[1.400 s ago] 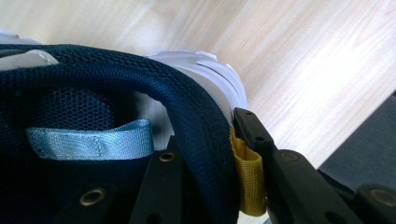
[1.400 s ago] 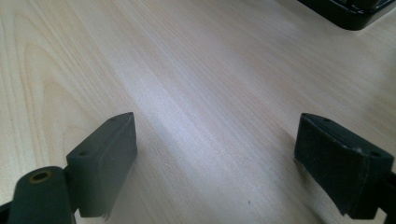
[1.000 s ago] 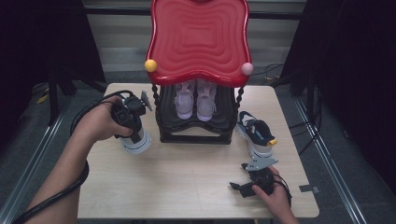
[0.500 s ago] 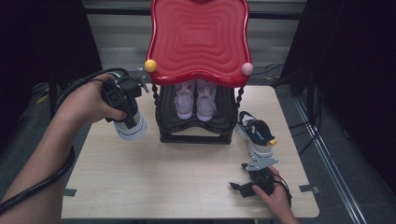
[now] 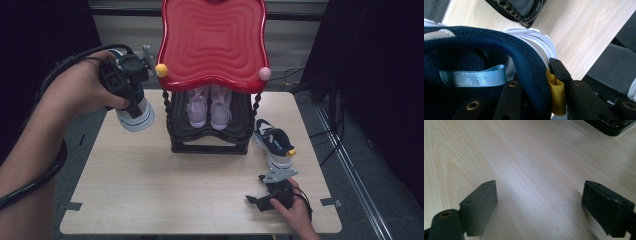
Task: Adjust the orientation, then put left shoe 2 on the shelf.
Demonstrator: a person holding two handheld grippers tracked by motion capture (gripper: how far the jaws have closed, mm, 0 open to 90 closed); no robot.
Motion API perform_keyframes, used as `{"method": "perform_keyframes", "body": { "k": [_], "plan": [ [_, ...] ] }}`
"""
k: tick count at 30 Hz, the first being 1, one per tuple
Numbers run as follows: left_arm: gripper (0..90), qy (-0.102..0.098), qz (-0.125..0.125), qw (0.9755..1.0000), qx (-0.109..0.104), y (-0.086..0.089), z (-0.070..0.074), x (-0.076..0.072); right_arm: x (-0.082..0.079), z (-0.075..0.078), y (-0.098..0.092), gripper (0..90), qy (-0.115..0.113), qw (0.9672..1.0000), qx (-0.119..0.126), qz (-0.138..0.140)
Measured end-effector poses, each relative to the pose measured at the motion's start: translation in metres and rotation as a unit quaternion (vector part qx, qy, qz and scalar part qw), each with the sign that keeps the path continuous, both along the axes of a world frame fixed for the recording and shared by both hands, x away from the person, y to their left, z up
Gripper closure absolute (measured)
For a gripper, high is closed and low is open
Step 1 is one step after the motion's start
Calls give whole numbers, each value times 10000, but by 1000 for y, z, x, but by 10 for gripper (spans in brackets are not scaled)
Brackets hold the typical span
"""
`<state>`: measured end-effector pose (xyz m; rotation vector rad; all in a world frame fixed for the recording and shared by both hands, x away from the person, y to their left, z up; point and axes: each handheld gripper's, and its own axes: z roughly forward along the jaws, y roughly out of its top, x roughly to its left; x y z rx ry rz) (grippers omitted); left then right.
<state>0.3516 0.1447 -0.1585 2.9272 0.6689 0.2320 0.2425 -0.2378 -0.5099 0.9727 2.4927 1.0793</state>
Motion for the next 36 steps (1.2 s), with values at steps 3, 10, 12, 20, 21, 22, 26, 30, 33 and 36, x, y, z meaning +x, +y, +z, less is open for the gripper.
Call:
{"method": "perform_keyframes", "body": {
  "k": [3,10,12,20,21,22,26,30,33,36],
  "plan": [
    [732,-105,-40,9999,-33,-3,9,-2,0,0,0,126,0,10000,-1,1],
    [731,-318,-209,9993,5,-12,25,-4,0,0,0,126,0,10000,0,0],
    [731,-383,-252,9989,11,-15,29,-4,0,0,0,126,4,10000,3,-1],
    [731,-641,-447,9969,26,-29,45,-10,0,0,0,126,-1,10000,13,-10],
    [731,-674,-512,9964,72,-31,48,-10,0,0,0,126,-2,10000,13,-10],
    [731,-710,-521,9961,62,-33,51,-11,0,0,0,126,-2,10000,12,-10],
    [730,-864,-670,9939,116,-41,59,-14,0,0,0,126,-2,10000,12,-10],
    [729,-1009,-790,9917,70,-50,66,-16,0,0,0,126,-2,10000,12,-8],
    [729,-1077,-915,9899,58,-57,70,-16,0,0,0,126,-2,10000,11,-9],
    [729,-1125,-1004,9885,105,-64,72,-14,0,0,0,126,-3,10000,12,-9]
  ]
}}
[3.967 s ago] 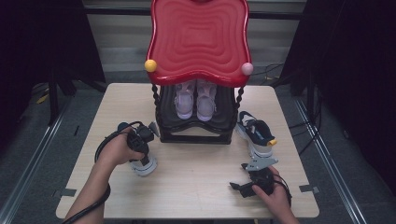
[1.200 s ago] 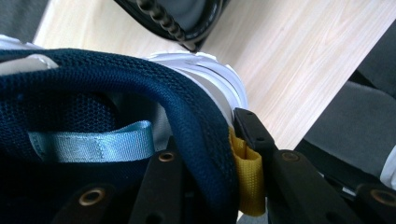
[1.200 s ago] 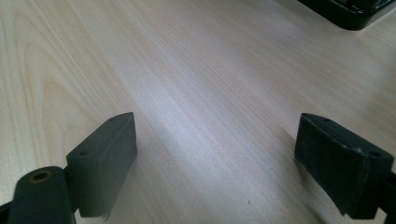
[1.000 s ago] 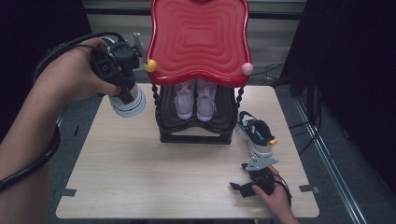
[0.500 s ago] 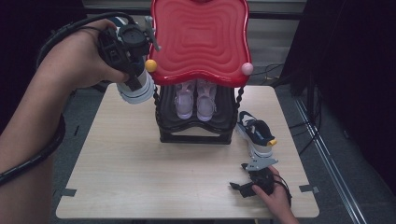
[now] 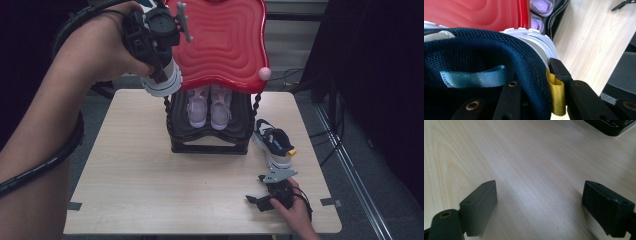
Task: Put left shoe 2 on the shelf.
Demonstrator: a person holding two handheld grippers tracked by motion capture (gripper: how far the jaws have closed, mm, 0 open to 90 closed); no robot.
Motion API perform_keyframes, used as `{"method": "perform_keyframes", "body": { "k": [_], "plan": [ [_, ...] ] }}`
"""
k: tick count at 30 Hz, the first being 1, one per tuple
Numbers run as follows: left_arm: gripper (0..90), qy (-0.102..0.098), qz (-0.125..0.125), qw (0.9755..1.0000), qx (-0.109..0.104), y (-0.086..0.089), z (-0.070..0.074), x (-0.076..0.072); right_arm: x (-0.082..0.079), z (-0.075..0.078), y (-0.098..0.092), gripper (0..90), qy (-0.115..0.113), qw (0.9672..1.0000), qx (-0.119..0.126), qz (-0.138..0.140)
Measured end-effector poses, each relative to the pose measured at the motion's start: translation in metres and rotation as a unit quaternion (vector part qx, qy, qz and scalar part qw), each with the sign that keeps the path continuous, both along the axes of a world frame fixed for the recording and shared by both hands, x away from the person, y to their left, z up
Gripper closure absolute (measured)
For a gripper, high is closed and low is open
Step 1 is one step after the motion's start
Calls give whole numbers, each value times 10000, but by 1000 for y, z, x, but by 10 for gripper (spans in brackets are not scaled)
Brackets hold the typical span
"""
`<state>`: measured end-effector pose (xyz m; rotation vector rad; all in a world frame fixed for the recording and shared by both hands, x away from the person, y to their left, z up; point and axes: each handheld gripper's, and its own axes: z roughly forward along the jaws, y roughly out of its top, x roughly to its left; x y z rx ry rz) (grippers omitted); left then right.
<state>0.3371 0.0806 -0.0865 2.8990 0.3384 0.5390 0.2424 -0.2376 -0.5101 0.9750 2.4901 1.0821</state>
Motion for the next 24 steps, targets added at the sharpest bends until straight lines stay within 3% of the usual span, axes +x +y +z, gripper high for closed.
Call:
{"method": "perform_keyframes", "body": {
  "k": [10,24],
  "plan": [
    [729,-181,-246,9995,66,-22,1,14,0,0,0,126,1,10000,-1,-1],
    [725,-211,-552,9979,262,-46,-3,37,0,0,0,125,0,10000,-2,2]
  ]
}}
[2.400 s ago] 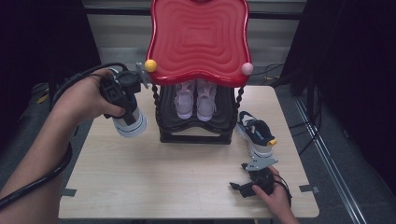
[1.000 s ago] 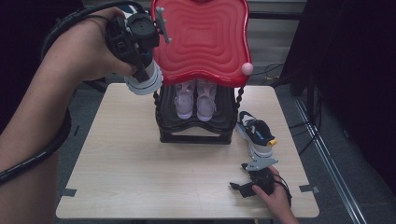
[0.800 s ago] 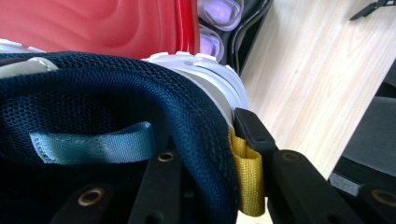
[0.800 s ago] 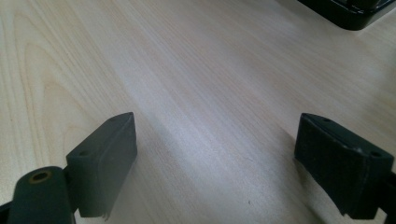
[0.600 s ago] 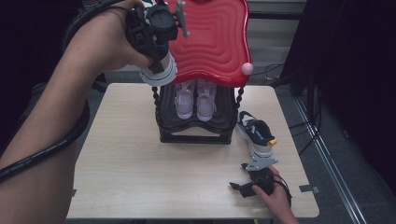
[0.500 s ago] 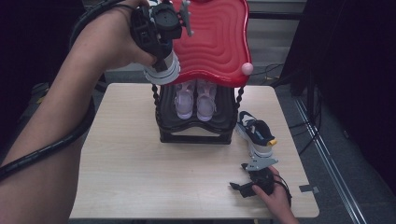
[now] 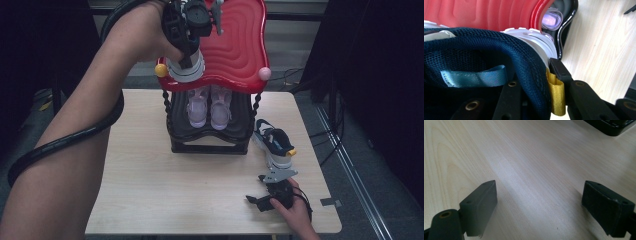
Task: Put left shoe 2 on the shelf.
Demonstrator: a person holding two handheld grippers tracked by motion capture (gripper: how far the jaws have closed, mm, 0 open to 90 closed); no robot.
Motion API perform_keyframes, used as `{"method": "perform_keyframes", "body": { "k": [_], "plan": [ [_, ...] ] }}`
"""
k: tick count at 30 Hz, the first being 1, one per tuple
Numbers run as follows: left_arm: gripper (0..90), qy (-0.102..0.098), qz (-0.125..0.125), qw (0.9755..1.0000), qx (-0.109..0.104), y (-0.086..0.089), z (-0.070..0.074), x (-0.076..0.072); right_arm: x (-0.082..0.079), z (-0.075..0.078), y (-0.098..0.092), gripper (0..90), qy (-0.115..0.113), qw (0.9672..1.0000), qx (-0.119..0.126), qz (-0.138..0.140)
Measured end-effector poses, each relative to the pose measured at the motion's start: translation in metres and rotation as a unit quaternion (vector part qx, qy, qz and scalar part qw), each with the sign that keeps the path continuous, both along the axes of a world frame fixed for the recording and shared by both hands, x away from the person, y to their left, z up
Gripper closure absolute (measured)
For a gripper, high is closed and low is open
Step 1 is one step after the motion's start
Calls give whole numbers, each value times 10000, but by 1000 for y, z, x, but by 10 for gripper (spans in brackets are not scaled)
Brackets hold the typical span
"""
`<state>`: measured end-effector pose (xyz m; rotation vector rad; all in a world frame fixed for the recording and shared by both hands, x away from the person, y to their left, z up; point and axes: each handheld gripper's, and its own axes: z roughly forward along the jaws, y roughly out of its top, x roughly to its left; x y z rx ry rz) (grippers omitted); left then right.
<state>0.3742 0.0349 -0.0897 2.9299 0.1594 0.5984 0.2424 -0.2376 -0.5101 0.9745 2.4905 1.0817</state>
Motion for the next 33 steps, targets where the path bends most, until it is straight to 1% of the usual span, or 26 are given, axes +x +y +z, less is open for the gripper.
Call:
{"method": "perform_keyframes", "body": {
  "k": [2,3,5,6,8,10,11,15,17,21,22,25,29,31,33],
  "plan": [
    [725,-46,-56,9999,71,-3,-2,5,0,0,0,125,0,10000,2,0],
    [725,-68,-77,9999,67,-5,-3,7,0,0,0,125,1,10000,2,0],
    [724,-42,-146,9998,104,-9,-5,13,0,0,0,125,1,10000,1,0],
    [723,-69,-161,9998,84,-10,-6,15,0,0,0,125,1,10000,1,0],
    [720,-137,-207,9996,145,-14,-7,20,0,0,0,125,0,10000,1,0],
    [720,-194,-204,9995,122,-17,-8,24,0,0,0,126,1,10000,1,-1],
    [719,-206,-227,9994,153,-18,-8,26,0,0,0,125,-3,10000,-1,2],
    [717,-159,-256,9995,139,-21,-10,34,0,0,0,125,8,10000,-8,3],
    [715,-161,-313,9992,189,-22,-11,38,0,0,0,126,9,10000,-7,3],
    [713,-145,-394,9989,190,-24,-14,43,0,0,0,125,4,10000,-10,7],
    [712,-149,-418,9988,204,-25,-14,44,0,0,0,125,8,10000,-8,3],
    [710,-74,-503,9986,177,-27,-17,45,0,0,0,125,20,10000,-4,-4],
    [704,-53,-542,9984,165,-28,-20,48,0,0,0,125,18,10000,-4,-3],
    [702,-89,-555,9983,182,-28,-20,48,0,0,0,125,18,10000,-5,-3],
    [699,-45,-558,9982,192,-27,-21,50,0,0,0,125,17,10000,-5,-3]
  ]
}}
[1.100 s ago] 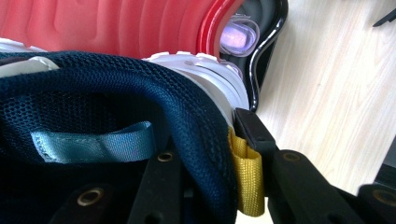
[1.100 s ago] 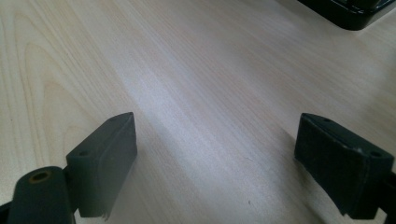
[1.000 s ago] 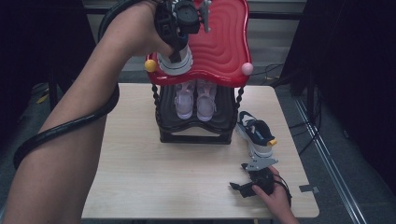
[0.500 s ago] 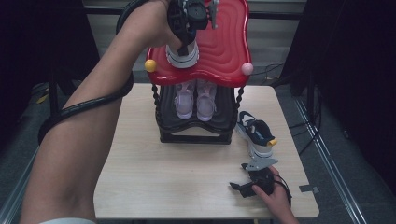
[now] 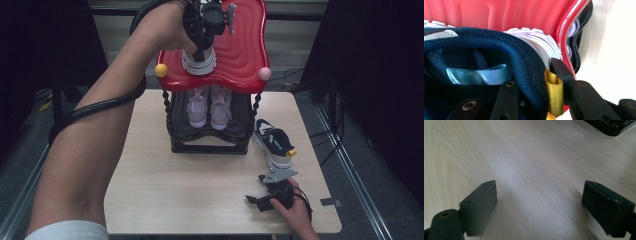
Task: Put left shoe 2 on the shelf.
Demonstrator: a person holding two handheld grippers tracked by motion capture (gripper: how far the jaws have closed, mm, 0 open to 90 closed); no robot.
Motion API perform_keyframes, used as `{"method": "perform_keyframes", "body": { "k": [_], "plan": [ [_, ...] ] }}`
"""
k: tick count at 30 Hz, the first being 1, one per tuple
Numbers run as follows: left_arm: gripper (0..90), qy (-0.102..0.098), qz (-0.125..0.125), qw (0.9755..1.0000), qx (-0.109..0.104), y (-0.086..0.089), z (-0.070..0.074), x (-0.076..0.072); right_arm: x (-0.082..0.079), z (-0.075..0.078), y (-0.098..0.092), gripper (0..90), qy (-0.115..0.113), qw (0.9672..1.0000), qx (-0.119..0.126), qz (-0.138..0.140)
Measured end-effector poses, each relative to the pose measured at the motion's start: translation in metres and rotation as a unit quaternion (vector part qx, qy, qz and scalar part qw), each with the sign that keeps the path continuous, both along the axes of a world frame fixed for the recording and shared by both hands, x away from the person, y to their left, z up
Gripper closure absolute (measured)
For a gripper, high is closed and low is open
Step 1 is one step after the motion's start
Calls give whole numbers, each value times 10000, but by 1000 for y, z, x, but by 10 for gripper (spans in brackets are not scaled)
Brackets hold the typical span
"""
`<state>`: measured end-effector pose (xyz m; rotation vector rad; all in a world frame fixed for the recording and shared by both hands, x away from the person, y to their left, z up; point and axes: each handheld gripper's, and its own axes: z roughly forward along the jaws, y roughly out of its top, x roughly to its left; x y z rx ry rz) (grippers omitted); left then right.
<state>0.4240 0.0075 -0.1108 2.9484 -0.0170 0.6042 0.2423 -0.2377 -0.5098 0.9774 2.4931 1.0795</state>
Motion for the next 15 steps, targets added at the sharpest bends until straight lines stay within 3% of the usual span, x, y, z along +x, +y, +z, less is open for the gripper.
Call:
{"method": "perform_keyframes", "body": {
  "k": [15],
  "plan": [
    [684,69,-112,9999,21,3,-1,4,0,0,0,125,-5,10000,-1,6]
  ]
}}
